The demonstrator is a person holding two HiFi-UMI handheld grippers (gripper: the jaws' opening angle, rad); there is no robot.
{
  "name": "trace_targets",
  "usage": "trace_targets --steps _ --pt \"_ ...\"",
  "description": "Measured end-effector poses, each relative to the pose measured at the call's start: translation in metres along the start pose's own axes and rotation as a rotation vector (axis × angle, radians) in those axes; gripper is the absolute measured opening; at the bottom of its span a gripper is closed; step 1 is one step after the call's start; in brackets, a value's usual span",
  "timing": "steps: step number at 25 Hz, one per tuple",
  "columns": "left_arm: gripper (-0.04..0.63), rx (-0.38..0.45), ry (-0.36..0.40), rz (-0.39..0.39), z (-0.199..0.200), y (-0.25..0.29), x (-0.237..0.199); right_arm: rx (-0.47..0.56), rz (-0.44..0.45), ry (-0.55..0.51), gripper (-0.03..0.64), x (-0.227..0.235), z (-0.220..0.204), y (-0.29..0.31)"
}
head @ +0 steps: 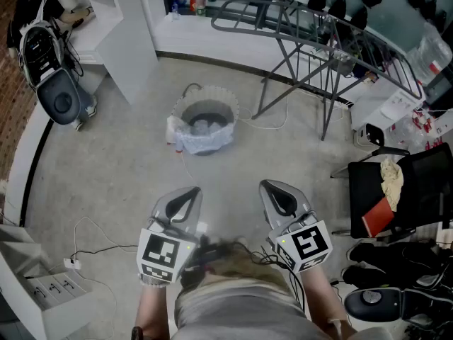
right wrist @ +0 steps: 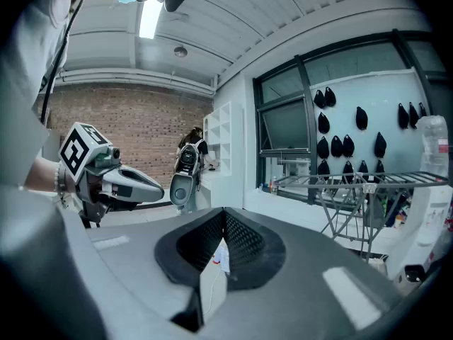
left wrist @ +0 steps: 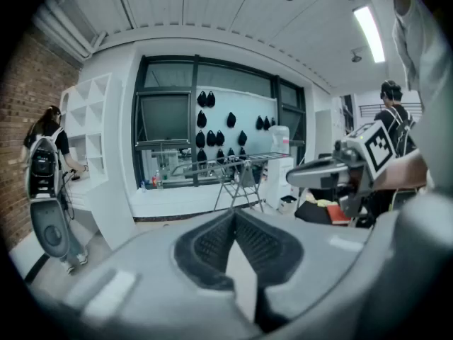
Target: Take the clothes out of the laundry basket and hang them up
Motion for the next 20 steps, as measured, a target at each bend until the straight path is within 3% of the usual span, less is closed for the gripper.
trace_targets --steps 14,20 --pt "-0.003 0.005 -0.009 0.006 -0.0031 -0.0015 0.0060 -0.009 0.008 -0.002 0.005 -0.0007 -0.0064 -0.0029" --pt "-0.003 0.011 -0.021 0.010 -0.0021 -0.0017 0.0063 0.013 0.014 0.065 0.006 0.0011 -0.0053 -0.0040"
Point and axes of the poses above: the fingertips, and each gripper's own axes: y forward along the fingers, x to its right, z out of its top, the point moved 5 cm from there along -y, backward along the fingers, and after that the axes turned 11 degrees about y, right-handed, at the moved point
